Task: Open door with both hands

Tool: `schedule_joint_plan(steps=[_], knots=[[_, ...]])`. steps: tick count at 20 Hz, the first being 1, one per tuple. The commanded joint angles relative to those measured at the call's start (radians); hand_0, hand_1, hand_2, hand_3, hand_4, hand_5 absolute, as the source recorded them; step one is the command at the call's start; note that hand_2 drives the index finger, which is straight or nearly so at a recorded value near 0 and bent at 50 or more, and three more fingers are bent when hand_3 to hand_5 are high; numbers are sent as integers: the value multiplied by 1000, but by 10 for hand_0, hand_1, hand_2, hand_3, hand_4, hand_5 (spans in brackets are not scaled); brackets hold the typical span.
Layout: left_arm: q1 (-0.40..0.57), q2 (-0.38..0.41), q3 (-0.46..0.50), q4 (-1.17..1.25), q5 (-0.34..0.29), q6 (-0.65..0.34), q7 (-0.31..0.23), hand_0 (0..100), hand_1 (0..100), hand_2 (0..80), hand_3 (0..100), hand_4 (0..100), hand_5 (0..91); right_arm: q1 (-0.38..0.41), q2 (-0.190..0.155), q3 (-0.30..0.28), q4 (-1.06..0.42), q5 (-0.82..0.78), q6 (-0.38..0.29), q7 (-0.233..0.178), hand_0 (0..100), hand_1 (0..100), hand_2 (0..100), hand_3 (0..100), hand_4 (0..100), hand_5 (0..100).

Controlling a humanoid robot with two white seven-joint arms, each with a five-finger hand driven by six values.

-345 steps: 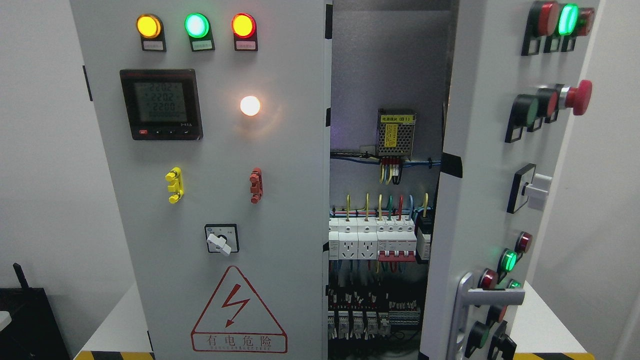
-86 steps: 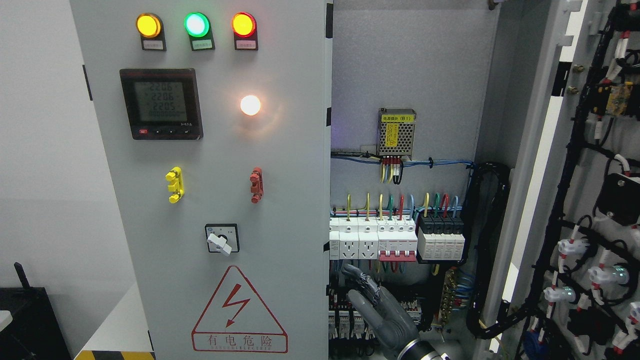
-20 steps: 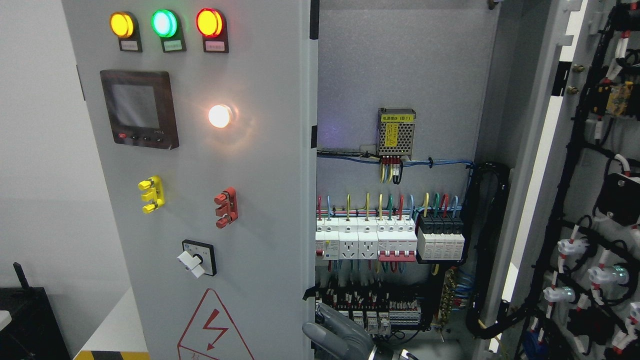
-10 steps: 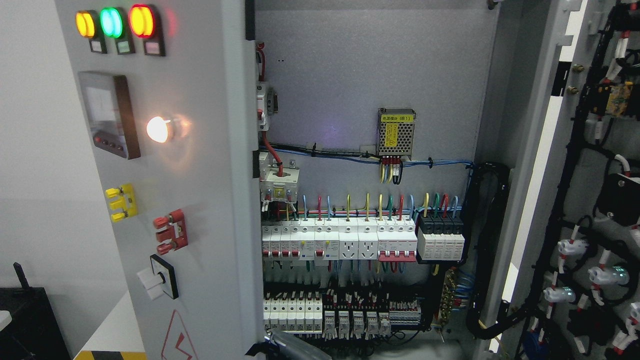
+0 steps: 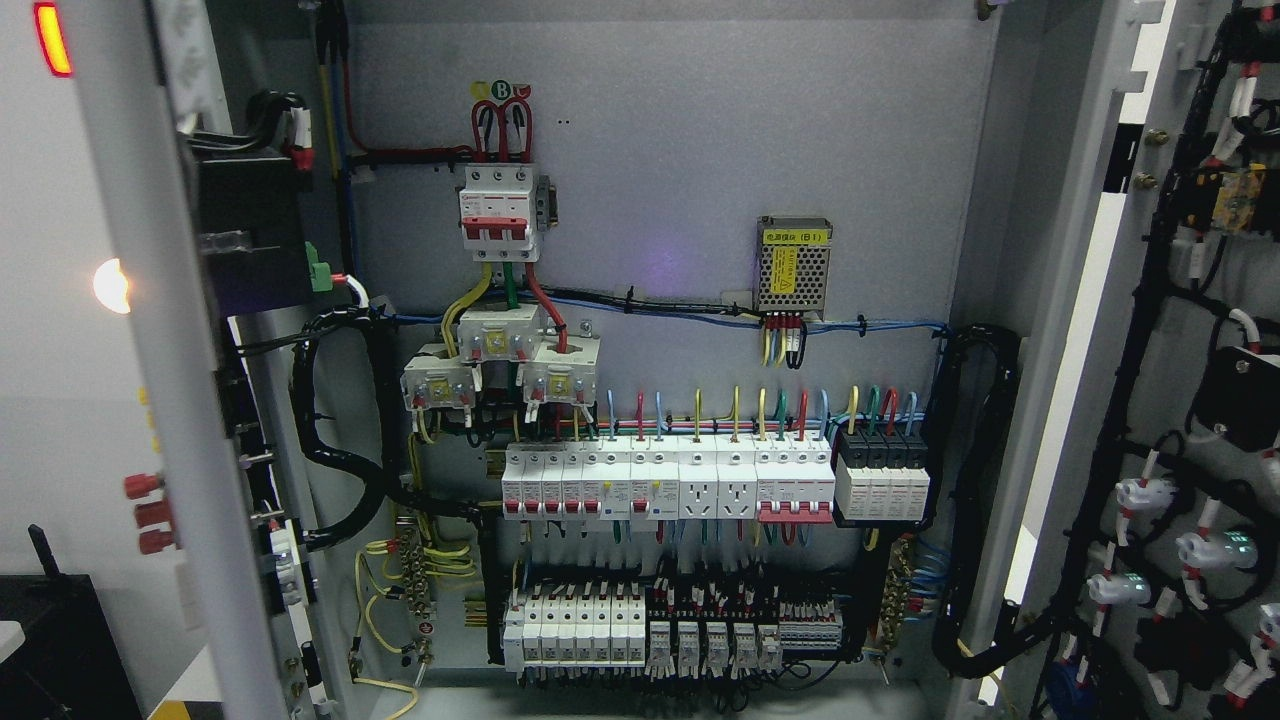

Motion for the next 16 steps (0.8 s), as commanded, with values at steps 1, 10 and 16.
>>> schedule_joint_plan(steps=[1,10,16], knots=[[0,-1,-3,-77,0,-2,0,120,389,0,0,0,0,2,100,90,-8,59,18,-29,120,389,0,0,0,0],[254,11,-200,-785,111,-90,-2,120,389,0,0,0,0,-11,97,116,30,70,12,-115,120,389,0,0,0,0],[451,138,-365,-1266,197,-328,5,120,389,0,0,0,0,46,38,-48,41,73,9,-148,120,389,0,0,0,0]])
